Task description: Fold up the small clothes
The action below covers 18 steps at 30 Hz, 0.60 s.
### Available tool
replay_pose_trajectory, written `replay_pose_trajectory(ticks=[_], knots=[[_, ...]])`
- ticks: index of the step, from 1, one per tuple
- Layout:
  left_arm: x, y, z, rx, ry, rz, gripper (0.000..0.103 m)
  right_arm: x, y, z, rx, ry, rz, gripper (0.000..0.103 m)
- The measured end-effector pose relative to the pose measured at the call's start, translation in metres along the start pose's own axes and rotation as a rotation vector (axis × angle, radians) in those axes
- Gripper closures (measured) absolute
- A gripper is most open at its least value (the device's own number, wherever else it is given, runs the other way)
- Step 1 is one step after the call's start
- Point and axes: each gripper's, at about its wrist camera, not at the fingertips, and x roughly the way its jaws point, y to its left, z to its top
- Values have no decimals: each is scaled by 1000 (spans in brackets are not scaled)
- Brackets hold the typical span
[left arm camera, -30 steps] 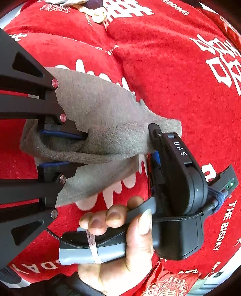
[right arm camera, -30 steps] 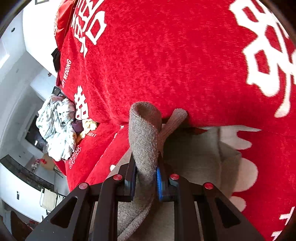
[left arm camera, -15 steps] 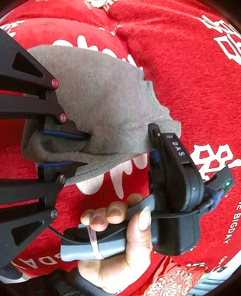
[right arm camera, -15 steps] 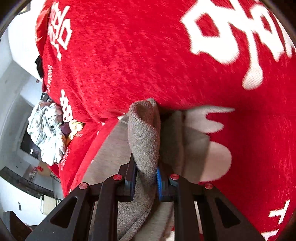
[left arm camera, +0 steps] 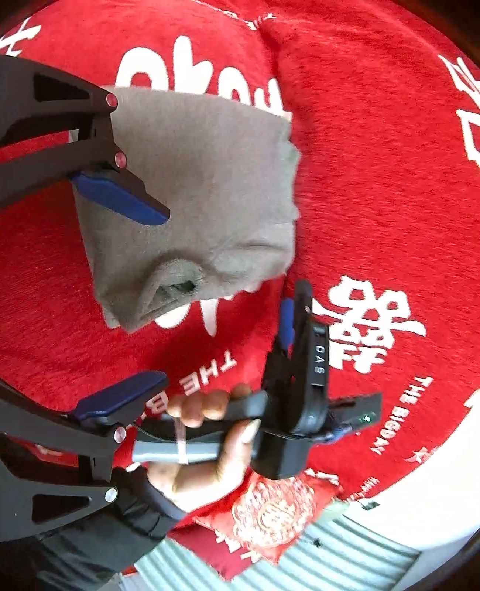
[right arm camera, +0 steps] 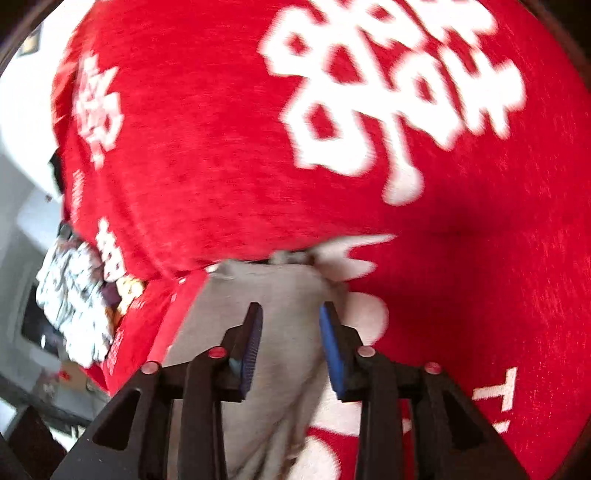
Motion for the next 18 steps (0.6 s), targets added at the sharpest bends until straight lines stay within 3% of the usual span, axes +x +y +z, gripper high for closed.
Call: replay_pose_trajectory(ticks=[2,6,9,14,18], knots=[[-10,14,4,-22,-35,24,21,2,23,-2,-54,22,29,44],[-1,53,13,-126,10,98,21,20,52,-8,-134,69,30,44],[11,68,13,-137,25,164,21,32,47,-13,-88,101,-10,44],[29,75,2,-113,47,200,21,37,42,-28,-28,139,128,44],[32,73,-5,-56,48,237,21,47,15,-39,-6,165,-2,44]])
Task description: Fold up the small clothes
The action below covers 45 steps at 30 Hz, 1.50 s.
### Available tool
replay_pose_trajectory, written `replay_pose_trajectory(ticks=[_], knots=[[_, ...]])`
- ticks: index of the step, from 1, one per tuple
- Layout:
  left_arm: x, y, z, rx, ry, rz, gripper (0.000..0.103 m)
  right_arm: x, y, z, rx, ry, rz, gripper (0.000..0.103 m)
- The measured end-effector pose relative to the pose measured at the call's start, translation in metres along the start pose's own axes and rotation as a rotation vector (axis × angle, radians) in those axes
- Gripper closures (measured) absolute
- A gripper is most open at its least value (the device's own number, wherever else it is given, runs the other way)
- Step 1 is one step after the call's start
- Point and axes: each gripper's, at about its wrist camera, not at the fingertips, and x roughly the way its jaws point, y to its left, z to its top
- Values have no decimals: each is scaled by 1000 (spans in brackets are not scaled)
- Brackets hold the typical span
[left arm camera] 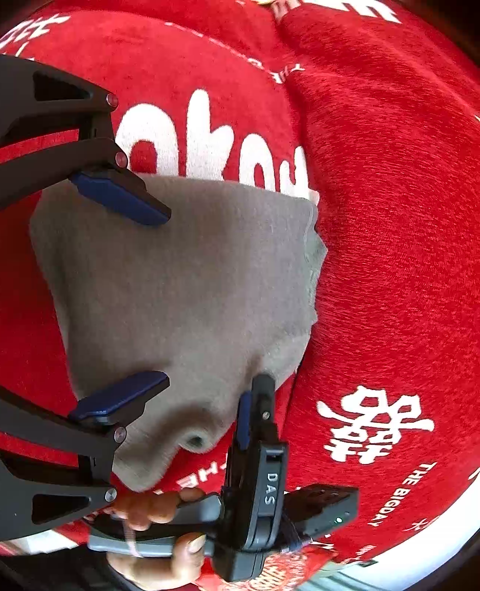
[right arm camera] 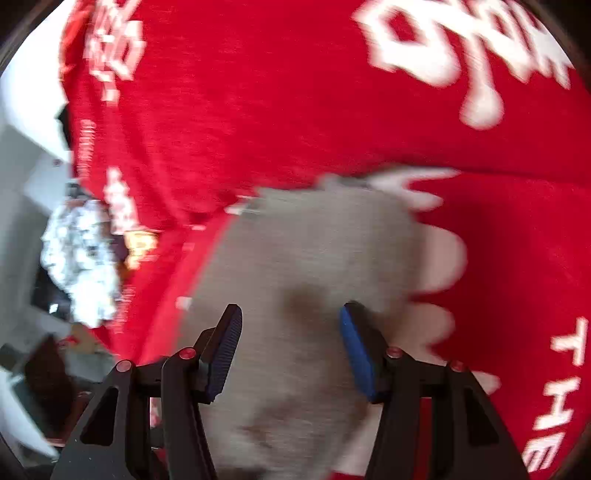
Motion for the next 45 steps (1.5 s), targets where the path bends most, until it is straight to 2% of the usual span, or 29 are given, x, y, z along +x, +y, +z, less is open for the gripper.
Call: replay_pose_trajectory(ticks=[3,5,8,12,15,18,20,23,25,26,27,28,29,32,35,37,41,45], knots=[[-7,7,0,-12,8,0,21,-14,-19,-8,55,-29,-46,44],[-16,15,-1,-41,9,-21,21,-30,-16,-14,51,-54,-69,44],[-33,29,-9,-56,-16,-9,21,-62,14,-39,-43,-101,-27,44],[-46,40,-30,-24,-18,10,21,-87,60,-73,-166,-155,6,43],[-46,40,-43,-1,-2,22,21,-93,90,-91,-242,-188,68,40],[-39,41,-44,5,1,47,21,-74,107,-98,-276,-142,98,38],[-30,48,-43,-19,21,81,21,-59,100,-101,-263,-113,22,38],[-18,67,-45,-75,69,32,21,-46,63,-103,-183,-70,-96,39],[-16,74,-50,-88,90,9,21,-48,39,-107,-108,-76,-23,40],[-16,75,-53,-83,96,18,21,-52,33,-109,-90,-91,7,37],[-15,76,-55,-77,106,42,21,-56,27,-112,-74,-97,-33,28],[-17,78,-57,-74,110,54,21,-56,22,-114,-62,-86,-117,26],[-20,80,-58,-73,112,42,21,-58,15,-118,-47,-79,-147,26],[-36,93,-55,-102,103,-31,21,-77,2,-127,6,-106,-110,26],[-43,103,-38,-136,117,-120,21,-104,1,-127,18,-183,-105,22],[-37,108,-20,-162,142,-171,21,-107,1,-121,33,-200,-94,20],[-13,110,14,-192,201,-219,21,-91,0,-99,70,-163,-47,20],[17,111,39,-234,234,-316,21,-64,-16,-78,138,-100,14,20]])
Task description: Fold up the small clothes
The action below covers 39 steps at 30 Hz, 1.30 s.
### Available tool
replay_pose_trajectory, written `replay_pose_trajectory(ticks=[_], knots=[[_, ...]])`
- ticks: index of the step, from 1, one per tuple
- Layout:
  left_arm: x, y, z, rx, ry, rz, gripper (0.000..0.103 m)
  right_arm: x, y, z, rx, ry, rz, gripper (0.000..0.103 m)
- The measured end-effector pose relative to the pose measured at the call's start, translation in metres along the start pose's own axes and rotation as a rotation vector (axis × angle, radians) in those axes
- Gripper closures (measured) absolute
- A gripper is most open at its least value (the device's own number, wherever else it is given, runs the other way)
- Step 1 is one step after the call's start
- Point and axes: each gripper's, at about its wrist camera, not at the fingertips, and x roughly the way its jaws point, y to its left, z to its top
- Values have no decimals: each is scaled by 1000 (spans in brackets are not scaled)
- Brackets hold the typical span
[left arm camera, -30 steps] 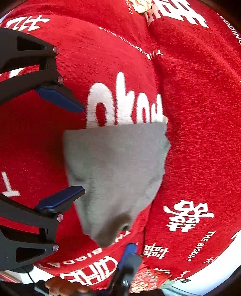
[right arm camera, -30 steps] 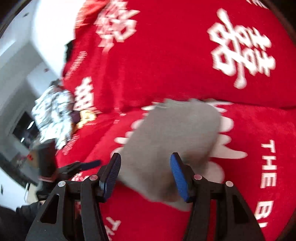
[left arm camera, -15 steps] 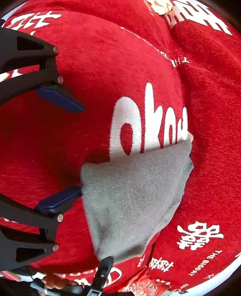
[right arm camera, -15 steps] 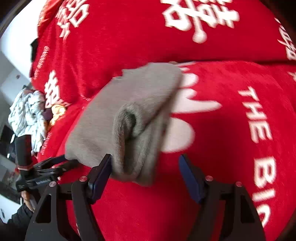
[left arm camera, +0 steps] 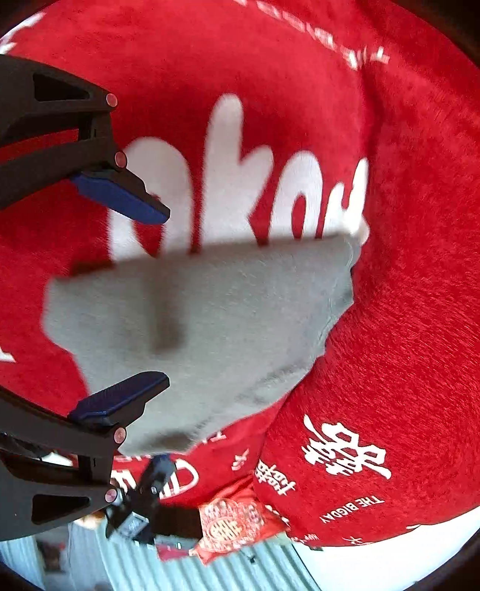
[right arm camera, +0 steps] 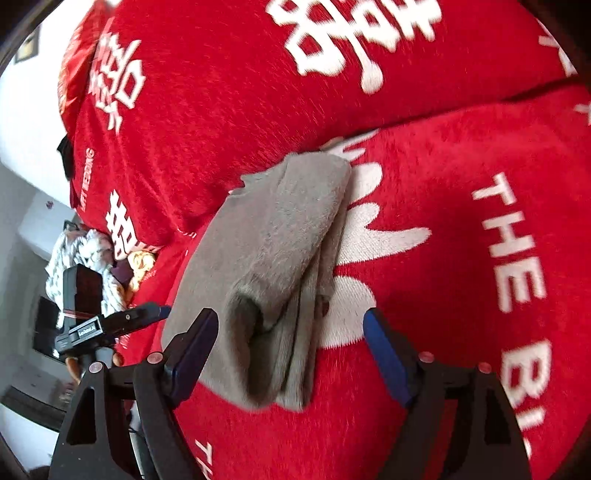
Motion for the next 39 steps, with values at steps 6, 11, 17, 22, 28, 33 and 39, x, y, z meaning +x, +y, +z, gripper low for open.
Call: replay_pose_trajectory(ticks=[6,11,17,22,28,33,39], knots=[[42,14,18,-80,100,-113,21,34,-10,24,35,74,53,20],[56,7,25,-72,96,-171,7,60,-9,38,48,120,119,20],[68,-13,27,22,94,-102,1,77,8,40,-10,150,116,17],[73,-24,30,78,70,-30,1,85,20,38,-61,151,74,19],[58,-26,29,115,28,12,46,85,32,35,-135,146,-21,64],[45,-43,21,173,-6,105,51,78,60,31,-249,112,-128,67],[30,-54,8,219,-26,160,52,64,81,23,-305,90,-172,68]])
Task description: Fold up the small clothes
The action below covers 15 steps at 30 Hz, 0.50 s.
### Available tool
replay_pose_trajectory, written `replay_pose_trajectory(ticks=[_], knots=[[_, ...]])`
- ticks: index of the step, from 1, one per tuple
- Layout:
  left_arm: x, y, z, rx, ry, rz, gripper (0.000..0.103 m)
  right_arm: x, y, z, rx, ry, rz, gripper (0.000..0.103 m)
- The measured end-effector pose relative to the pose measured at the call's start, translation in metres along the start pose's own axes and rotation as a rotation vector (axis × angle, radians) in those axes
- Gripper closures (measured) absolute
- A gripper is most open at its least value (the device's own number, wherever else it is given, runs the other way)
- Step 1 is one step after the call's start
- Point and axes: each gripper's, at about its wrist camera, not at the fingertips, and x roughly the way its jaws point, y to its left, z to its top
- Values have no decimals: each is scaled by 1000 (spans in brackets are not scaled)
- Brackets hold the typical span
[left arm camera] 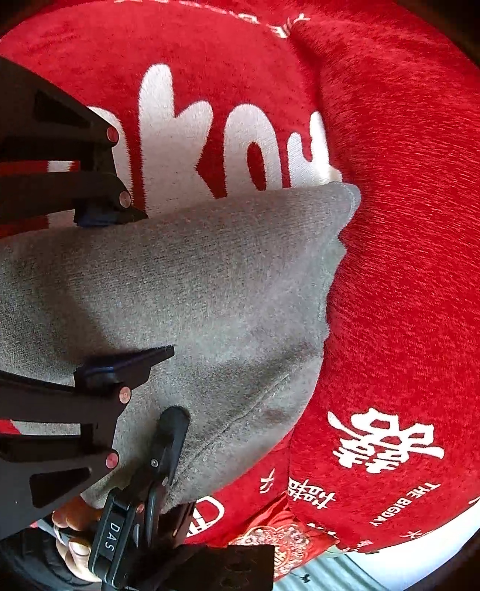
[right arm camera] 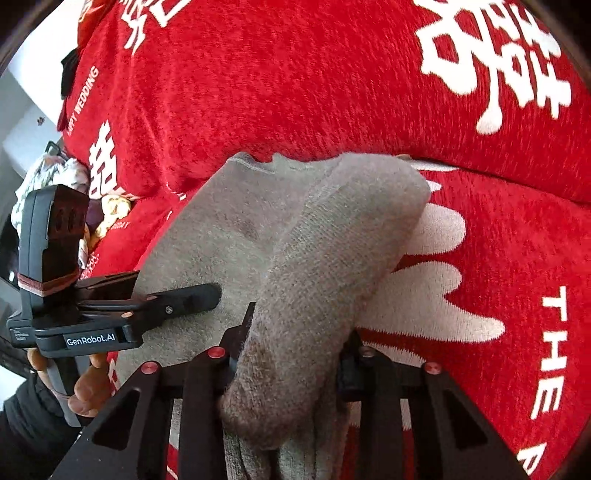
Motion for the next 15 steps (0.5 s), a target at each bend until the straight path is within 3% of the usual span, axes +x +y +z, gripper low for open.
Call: replay_pose_trajectory(ticks=[15], knots=[[-40,-18,-32,44,-62,64,52,-26,39,-21,-41,-44,-45,68]])
